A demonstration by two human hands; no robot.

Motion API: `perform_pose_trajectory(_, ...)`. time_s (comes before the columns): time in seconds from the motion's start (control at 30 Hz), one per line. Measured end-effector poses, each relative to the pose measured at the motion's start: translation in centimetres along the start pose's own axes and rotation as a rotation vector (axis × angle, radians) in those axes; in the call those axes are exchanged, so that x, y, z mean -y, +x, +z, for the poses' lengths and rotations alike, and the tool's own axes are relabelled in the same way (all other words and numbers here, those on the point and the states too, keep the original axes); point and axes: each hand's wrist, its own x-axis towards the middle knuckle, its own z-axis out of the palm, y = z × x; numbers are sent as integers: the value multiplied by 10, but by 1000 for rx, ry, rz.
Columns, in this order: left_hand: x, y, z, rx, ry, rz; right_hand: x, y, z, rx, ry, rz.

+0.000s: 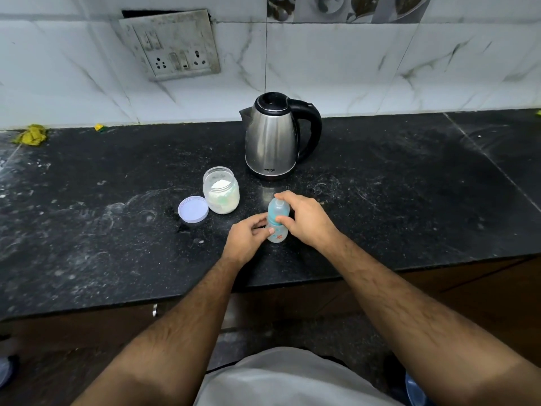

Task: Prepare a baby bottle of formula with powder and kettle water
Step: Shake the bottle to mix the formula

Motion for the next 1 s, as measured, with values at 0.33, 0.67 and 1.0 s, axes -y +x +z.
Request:
perform_pose_trajectory(0.33,3,0,-12,-13,125,-35,-14,-5,15,16,309,209)
perform_pose_trajectory(0.67,25,-26,-25,-136,431,27,-24,-5,43,18,359,264)
perform_pose_trajectory(1.0,38,-29,-13,-76,764,71,-48,-22,16,-176,762,355)
